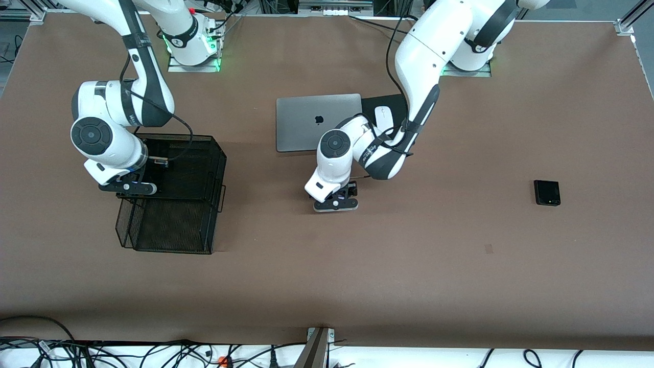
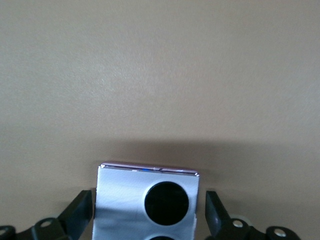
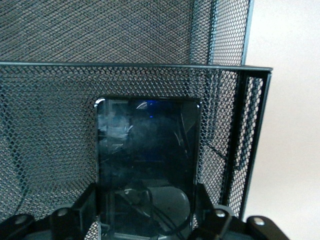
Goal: Place phones with both arms
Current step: 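Carry the white phone to the laptop front while the right gripper withdraws, then grasp the white phone with the right gripper while the left gripper returns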
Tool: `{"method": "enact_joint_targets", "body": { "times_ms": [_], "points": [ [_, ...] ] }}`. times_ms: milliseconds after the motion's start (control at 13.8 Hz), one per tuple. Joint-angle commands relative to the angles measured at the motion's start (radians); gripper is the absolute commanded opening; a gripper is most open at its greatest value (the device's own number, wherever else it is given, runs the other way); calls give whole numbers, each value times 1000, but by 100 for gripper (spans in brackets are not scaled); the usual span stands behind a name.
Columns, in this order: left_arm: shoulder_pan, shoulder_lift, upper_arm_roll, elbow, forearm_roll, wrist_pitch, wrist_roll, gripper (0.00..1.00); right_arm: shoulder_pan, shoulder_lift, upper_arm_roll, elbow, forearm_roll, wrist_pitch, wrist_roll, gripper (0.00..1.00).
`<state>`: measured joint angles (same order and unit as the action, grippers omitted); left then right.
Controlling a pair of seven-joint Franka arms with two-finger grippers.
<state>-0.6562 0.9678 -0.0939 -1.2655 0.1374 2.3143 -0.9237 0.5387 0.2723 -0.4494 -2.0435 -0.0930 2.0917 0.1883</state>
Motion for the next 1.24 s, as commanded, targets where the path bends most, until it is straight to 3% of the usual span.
{"method": "enact_joint_targets", "body": {
  "times_ms": [0,363,654,800,945,1163],
  "points": [
    [-5,-11,17,44,-22,-76,-11,100,-2,-10,-2,11,12,-9,5,99],
    [99,-98,-7,49,-25,-239,98,100,1,-12,1,97,13,-45,-7,100],
    [179,-118,-6,38,-19,-419,260,100,32,1,12,225,151,-93,-7,100],
    [251,-147,-6,22,-13,-511,403,100,90,91,20,358,238,-126,44,100],
    [312,-193,-1,-35,-7,-542,521,100,133,222,27,559,251,-208,166,100],
    [421,-262,0,-130,51,-541,684,100,156,368,136,773,266,-237,334,100]
  ]
}}
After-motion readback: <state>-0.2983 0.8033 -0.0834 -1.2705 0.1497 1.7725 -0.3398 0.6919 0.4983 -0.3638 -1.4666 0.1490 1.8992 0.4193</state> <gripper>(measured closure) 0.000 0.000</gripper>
